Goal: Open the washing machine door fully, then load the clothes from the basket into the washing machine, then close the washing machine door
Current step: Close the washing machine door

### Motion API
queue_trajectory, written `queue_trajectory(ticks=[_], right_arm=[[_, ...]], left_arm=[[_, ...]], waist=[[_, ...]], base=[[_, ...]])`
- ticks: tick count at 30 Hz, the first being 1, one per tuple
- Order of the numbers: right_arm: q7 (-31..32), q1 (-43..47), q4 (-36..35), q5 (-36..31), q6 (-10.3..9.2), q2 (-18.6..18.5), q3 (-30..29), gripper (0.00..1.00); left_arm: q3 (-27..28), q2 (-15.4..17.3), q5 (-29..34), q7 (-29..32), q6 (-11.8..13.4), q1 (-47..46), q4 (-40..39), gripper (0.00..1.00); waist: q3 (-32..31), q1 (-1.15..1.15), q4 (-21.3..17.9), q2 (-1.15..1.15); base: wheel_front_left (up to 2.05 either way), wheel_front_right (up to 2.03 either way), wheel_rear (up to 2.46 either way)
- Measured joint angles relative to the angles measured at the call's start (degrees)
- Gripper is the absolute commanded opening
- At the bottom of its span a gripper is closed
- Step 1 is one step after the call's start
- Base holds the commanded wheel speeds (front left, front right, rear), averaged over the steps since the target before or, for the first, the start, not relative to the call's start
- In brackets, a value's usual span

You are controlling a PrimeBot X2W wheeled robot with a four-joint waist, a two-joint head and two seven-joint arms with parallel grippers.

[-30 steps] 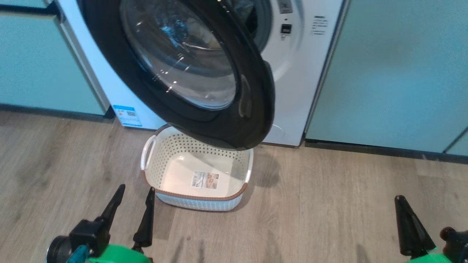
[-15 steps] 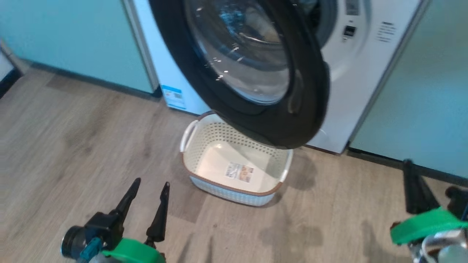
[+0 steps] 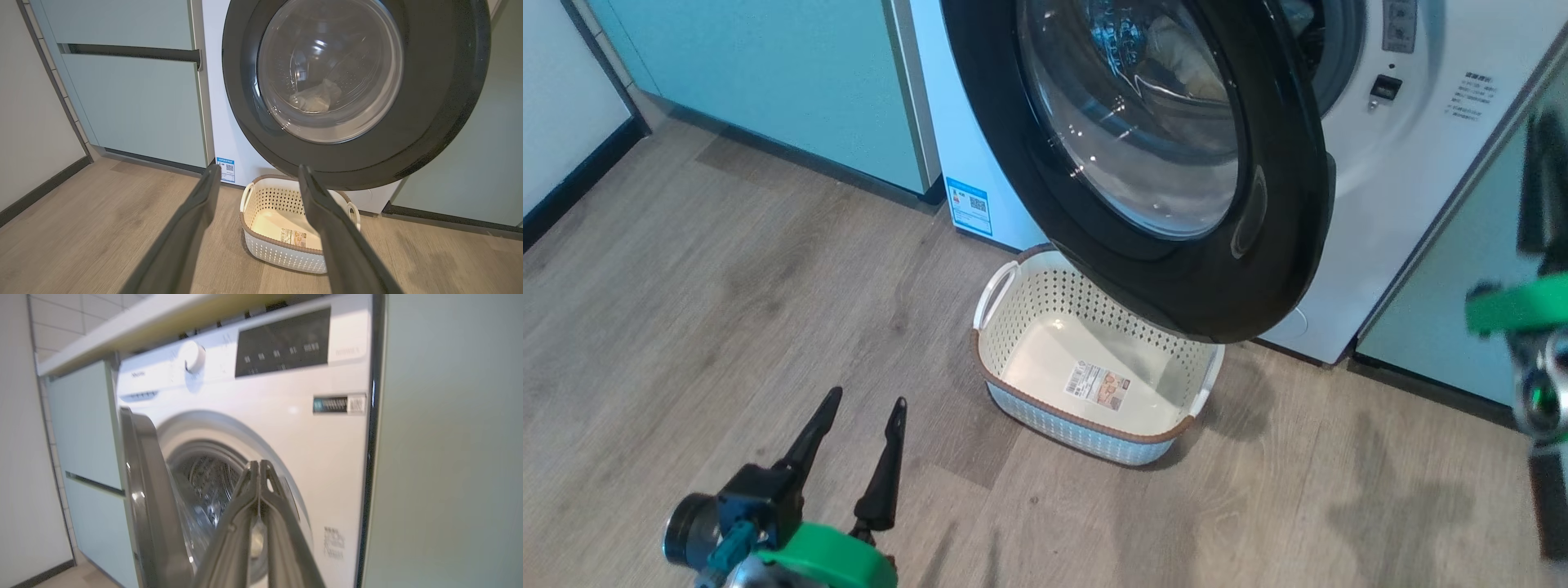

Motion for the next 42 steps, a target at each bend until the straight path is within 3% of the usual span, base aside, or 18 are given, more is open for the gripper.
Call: queue_trajectory(ticks=[7,13,18,29,42], right_arm=[[1.93,-5.44,-6.53,0.02,0.00,-0.63,8.69,0.00],[4.83,-5.36,-5.81,2.07,0.00,-0.62,18.41,0.00],[5.41,-0.63,-3.76,4.31,0.00,-0.29,22.82,0.00],[5.12,3.13,4.55,6.24,0.00,0.03,24.90,0.00],[1.93,-3.96,14.33,6.75,0.00,-0.88,20.94,0.00]], left_arm=[[0.03,0.05,0.00,-0.42,0.01,0.01,0.00,1.00],[-0.41,0.05,0.00,-0.44,0.01,-0.02,0.02,1.00],[-0.85,0.01,0.00,-0.52,0.02,-0.01,0.10,1.00],[-1.08,-0.09,0.00,-1.00,0.02,-0.30,0.32,1.00],[-2.47,-1.27,0.01,-1.53,-0.08,-3.62,1.43,1.00]], waist=[[-0.15,0.00,0.45,0.00],[0.03,0.00,1.72,0.00],[0.18,0.00,2.76,0.00],[1.69,0.00,2.80,0.00],[3.45,0.00,4.13,0.00]], base=[[0.00,0.00,0.00],[0.00,0.00,0.00],[0.00,0.00,0.00],[0.00,0.00,0.00],[0.00,0.00,0.00]])
